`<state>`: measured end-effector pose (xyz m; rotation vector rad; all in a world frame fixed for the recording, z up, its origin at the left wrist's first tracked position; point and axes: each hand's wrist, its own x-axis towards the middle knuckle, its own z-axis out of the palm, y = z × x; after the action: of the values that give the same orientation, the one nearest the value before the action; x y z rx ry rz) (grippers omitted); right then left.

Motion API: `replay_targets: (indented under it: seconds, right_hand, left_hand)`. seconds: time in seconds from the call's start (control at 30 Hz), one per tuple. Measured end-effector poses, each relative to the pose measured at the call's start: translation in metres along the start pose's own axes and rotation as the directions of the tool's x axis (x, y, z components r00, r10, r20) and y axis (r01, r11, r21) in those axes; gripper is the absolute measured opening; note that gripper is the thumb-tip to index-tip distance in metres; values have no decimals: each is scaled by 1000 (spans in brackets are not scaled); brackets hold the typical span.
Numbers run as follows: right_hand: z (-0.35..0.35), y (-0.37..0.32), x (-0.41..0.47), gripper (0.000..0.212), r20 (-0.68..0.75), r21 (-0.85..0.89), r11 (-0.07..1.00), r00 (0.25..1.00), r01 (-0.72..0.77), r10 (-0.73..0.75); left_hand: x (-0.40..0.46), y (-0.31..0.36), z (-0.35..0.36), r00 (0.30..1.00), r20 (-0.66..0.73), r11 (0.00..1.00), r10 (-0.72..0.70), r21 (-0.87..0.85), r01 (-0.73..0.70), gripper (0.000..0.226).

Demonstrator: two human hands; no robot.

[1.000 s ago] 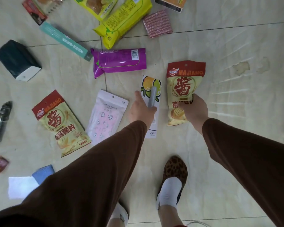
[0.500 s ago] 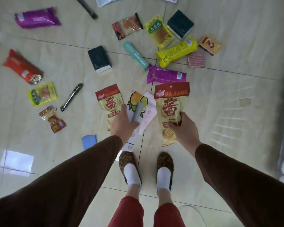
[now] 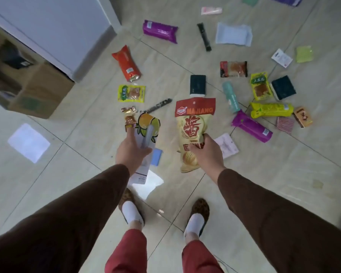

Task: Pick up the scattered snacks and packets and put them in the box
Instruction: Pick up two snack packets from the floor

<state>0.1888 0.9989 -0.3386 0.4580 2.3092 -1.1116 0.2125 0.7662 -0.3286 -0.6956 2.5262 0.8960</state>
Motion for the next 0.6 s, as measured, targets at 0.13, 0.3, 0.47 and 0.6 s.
replay_targets:
  seconds: [0.13, 0.3, 0.47, 0.6]
  right_hand:
    - [61, -67, -14, 26, 21, -51, 998, 999, 43, -42]
    - [157, -147, -38, 21, 57, -103, 992, 996, 75, -70]
    - [250, -222, -56, 25, 88, -135, 986, 992, 100, -89]
    - [310, -279, -54, 31, 113, -159, 980, 989, 117, -100]
  left_hand:
    - [11, -62, -67, 995, -59, 995, -81, -67, 77, 54]
    - [30, -145, -151, 992, -86, 992, -97, -90, 89, 52]
    - [53, -218, -234, 989, -112, 990, -99, -111, 87, 51]
    - [80, -261, -292, 984, -123, 983, -128, -148, 109, 49]
